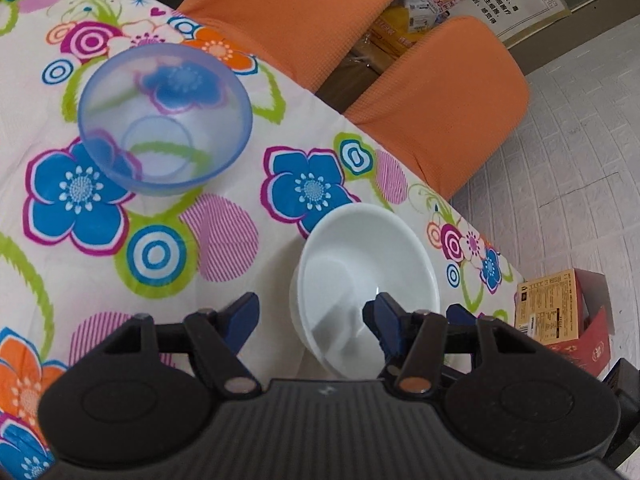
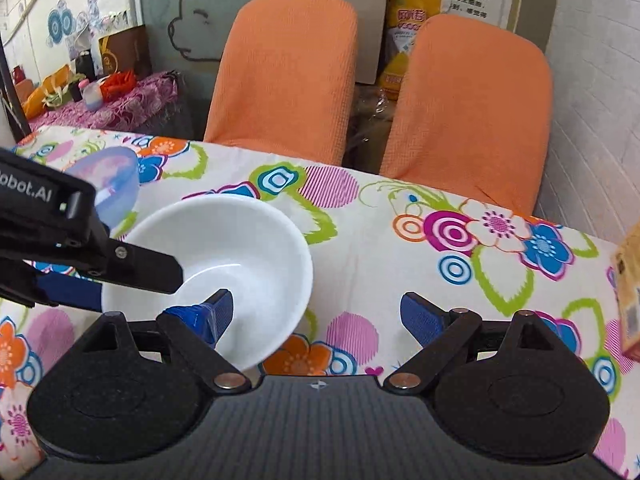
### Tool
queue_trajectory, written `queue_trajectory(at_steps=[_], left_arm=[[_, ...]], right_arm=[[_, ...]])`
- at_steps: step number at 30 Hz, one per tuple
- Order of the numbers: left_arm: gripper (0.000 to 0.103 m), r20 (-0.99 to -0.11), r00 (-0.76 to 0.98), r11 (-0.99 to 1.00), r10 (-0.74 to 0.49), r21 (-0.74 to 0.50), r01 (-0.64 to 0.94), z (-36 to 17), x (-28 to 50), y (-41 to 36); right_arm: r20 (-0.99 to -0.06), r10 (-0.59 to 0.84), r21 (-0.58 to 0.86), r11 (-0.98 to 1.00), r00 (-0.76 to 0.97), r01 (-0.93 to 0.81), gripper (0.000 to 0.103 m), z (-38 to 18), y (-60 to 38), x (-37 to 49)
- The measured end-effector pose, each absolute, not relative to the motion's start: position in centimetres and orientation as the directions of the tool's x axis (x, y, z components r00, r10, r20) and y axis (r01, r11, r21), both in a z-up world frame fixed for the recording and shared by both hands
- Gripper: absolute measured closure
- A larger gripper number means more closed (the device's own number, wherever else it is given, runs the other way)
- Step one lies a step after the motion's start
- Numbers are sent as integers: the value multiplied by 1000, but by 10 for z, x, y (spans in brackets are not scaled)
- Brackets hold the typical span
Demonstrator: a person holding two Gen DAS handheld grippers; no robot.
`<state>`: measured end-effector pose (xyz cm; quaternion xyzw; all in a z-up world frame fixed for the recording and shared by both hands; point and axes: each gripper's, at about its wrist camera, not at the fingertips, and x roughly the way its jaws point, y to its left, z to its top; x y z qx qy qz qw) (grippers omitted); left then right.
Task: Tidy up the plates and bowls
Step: 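Grasp the white ceramic bowl rim with the left tool, then carry the white bowl with the left tool and lower it into the steel bowl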
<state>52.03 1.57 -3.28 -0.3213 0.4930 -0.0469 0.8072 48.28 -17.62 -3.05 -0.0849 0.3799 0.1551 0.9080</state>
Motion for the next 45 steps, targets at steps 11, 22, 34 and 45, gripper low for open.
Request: queue_trajectory(at_steps=[11, 22, 34, 45], left_arm=[[46, -776, 499, 824, -386, -533, -193, -38, 531, 8], [81, -778, 489, 840, -394, -520, -151, -40, 529, 2], [86, -771, 464, 838, -437, -536, -102, -23, 514, 1], [83, -768, 481, 851, -423, -519, -80, -25, 499, 8]], right_arm=[[-720, 252, -7, 929, 647, -369, 25, -33, -172, 481], [-726, 315, 9, 893, 611, -449, 32, -33, -163, 476], [-751, 409, 169, 878, 518, -448, 32, -15, -158, 457], [-730, 304, 78, 927, 612, -367, 31, -16, -182, 445]])
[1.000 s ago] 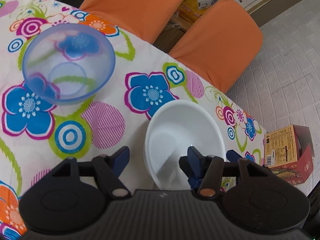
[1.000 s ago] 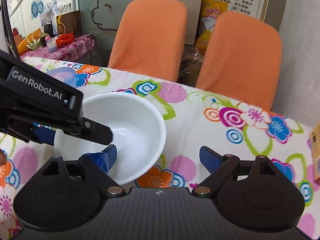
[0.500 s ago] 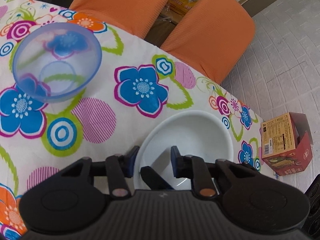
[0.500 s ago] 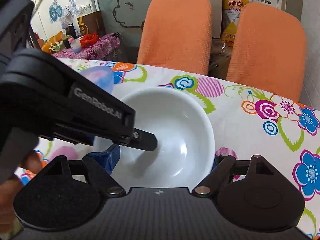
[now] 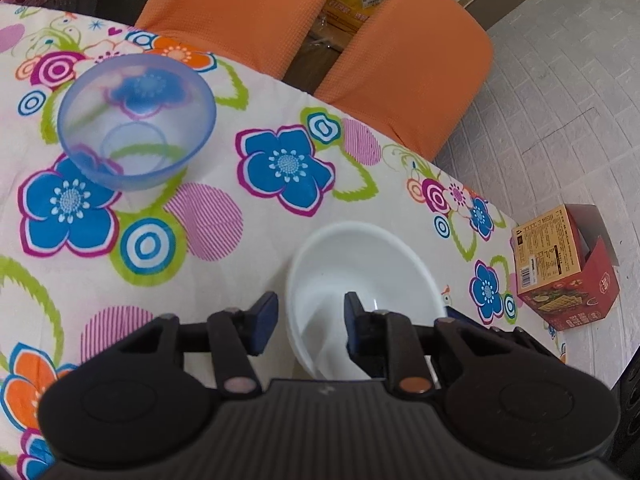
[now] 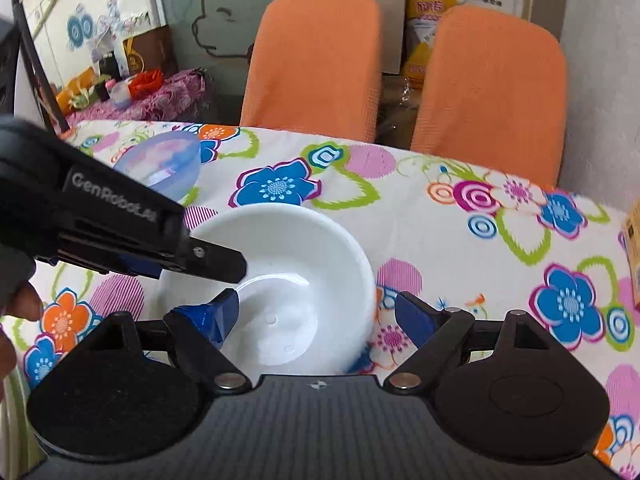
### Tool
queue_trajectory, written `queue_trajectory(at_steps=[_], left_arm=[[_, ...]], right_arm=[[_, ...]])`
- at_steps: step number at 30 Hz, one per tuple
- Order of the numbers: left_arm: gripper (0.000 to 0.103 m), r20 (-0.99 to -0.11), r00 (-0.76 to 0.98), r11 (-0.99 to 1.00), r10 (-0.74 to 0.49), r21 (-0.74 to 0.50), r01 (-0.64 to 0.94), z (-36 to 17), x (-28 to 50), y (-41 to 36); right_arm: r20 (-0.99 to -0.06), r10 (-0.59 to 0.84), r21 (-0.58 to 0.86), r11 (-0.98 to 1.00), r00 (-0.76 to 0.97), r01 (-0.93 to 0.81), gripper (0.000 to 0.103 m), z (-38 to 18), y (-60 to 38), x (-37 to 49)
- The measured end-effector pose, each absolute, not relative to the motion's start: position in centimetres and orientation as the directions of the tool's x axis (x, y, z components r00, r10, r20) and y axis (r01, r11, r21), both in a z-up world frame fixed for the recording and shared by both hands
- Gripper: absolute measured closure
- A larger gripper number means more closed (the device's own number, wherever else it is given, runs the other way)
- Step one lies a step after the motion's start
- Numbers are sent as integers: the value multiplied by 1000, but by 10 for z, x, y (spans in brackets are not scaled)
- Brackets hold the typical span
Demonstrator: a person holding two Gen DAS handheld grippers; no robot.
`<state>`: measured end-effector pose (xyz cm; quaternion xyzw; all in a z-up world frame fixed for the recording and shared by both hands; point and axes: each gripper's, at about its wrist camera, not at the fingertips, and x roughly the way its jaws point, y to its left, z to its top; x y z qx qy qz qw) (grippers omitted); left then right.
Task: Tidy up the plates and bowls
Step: 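Carry the white bowl with the left tool and lower it into the steel bowl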
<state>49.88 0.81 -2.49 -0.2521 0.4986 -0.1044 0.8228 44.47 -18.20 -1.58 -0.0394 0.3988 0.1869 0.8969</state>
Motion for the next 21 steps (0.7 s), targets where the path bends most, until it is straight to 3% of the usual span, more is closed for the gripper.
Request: queue_trajectory(at_steps=[7, 14, 15, 18, 19, 21], left_arm=[[69, -771, 459, 845, -442, -529, -74, -41, 494, 3], [69, -776, 459, 855, -432, -514, -64, -41, 495, 1], [69, -777, 459, 857, -430, -511, -62, -41, 495, 1], [91, -787, 442, 861, -430, -505, -62, -41, 497, -2], [91, -786, 433, 854, -441, -516, -68, -42, 497, -2], [91, -796, 428, 858, -427, -506, -86, -41, 497, -3]], right_arm=[[-699, 324, 119, 931, 637, -344, 30, -26, -194, 433], [-703, 388, 176, 907, 596, -383, 32, -39, -191, 436], [-697, 396, 181, 904, 597, -388, 32, -39, -191, 435], [-692, 414, 175, 891, 591, -419, 43, -38, -189, 431], [-693, 430, 189, 883, 578, -431, 52, -37, -187, 429], [-701, 448, 228, 878, 556, -420, 53, -34, -185, 428]])
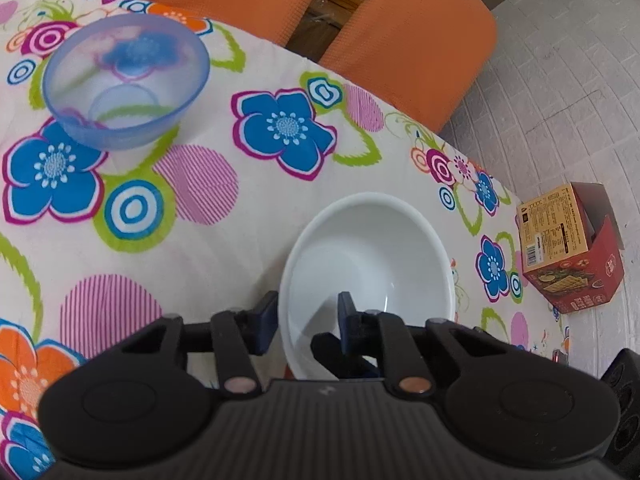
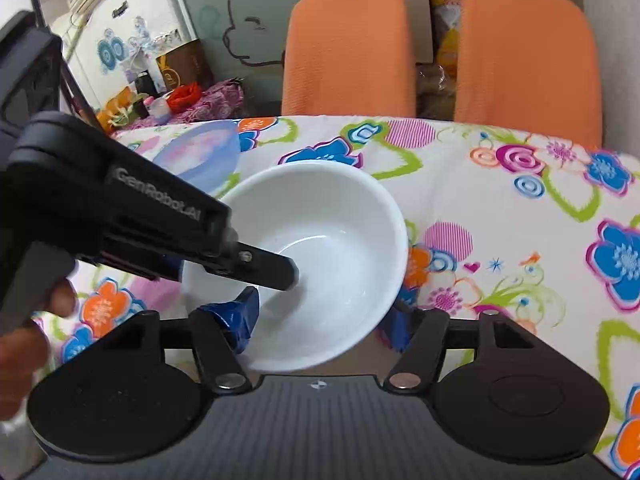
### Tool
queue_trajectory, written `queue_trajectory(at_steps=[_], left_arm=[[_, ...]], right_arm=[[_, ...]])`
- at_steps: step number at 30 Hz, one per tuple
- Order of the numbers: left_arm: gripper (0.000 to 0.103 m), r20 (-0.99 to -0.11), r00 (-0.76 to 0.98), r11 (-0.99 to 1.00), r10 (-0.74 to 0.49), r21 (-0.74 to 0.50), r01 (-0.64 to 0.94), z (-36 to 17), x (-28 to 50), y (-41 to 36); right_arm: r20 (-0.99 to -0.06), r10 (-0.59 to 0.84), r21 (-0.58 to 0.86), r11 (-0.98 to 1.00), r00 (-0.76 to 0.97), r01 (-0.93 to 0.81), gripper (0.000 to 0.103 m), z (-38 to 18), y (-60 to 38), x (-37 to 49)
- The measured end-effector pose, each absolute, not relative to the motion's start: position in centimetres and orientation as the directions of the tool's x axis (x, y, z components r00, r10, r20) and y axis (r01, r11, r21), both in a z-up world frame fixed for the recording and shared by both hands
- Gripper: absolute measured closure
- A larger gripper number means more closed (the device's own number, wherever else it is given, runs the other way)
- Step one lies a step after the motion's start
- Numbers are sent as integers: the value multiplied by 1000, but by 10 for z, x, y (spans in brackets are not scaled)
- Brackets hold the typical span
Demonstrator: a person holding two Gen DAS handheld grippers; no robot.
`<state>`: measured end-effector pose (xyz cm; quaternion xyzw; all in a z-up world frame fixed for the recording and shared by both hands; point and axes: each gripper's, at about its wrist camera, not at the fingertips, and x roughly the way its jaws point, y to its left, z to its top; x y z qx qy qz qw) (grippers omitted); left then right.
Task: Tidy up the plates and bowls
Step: 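Carry the white bowl with the left tool and lower it into the steel bowl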
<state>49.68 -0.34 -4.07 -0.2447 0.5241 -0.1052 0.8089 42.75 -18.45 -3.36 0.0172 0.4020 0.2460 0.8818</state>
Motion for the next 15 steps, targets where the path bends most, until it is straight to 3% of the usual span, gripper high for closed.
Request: queue_trajectory(at_steps=[7, 15], left_arm=[[92, -789, 418, 844, -451, -529, -86, -24, 481, 0], [92, -760, 439, 845, -479, -535, -3, 21, 402, -11]], right_arm=[[-726, 456, 297, 883, 514, -364, 49, -23, -187, 419], [-701, 423, 223, 895, 574, -387, 47, 17, -191, 341]])
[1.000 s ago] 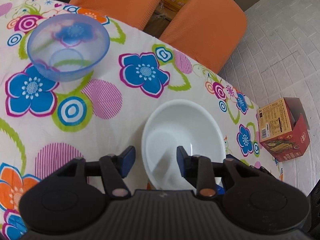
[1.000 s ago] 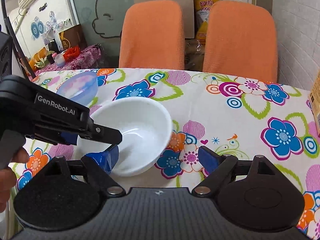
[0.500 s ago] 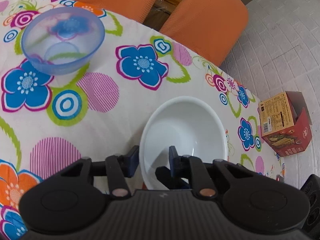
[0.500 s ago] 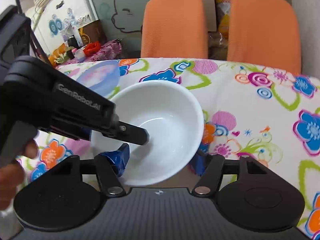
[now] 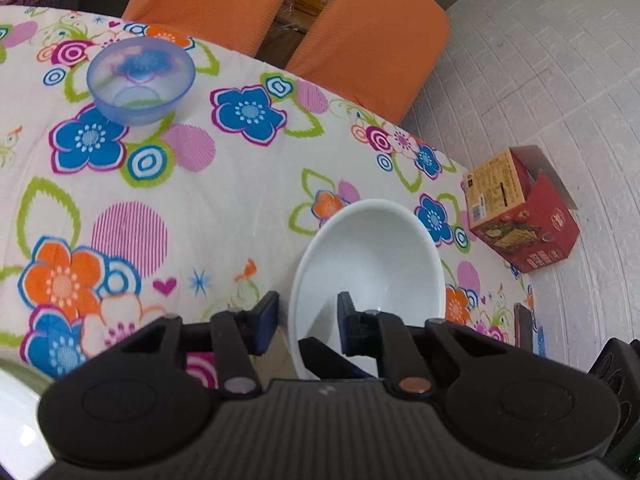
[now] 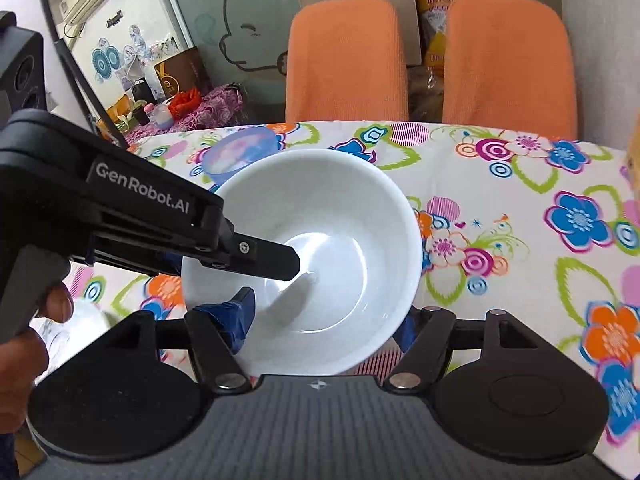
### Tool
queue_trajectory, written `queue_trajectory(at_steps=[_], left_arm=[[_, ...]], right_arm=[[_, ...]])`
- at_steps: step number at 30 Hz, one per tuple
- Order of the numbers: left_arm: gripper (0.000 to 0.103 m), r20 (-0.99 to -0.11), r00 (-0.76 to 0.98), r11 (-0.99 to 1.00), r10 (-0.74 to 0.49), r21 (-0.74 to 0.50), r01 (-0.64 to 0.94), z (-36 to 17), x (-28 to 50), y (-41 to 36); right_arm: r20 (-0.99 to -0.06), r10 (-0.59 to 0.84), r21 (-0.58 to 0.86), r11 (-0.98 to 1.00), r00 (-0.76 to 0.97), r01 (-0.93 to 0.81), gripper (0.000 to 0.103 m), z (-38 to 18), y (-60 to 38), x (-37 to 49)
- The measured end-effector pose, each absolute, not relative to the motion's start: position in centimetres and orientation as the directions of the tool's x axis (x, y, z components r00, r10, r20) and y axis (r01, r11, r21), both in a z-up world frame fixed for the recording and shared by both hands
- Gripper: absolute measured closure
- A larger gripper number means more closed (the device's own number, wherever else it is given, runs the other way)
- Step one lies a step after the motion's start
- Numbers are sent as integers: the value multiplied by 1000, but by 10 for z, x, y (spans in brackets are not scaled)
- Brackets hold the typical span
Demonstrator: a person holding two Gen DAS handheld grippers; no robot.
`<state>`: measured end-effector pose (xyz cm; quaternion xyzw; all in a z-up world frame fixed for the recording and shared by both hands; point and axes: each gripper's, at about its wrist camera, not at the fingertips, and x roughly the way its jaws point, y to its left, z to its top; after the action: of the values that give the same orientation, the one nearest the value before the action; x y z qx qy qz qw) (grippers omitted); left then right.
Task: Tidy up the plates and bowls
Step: 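Carry the white bowl with the left tool and lower it into the steel bowl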
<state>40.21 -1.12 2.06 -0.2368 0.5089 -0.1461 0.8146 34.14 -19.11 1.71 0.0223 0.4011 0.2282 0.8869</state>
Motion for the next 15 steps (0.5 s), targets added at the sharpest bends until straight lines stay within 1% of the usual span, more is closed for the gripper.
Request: queue_trajectory(at_steps=[8, 15], left_arm=[[92, -760, 409, 842, -504, -539, 36, 18, 307, -27], [91, -794, 358, 861, -491, -505, 59, -10, 272, -40]], right_arm=[[-725, 359, 154, 917, 588, -369, 45, 21, -193, 246], [-746, 340, 167, 928, 572, -334, 45, 1, -199, 211]])
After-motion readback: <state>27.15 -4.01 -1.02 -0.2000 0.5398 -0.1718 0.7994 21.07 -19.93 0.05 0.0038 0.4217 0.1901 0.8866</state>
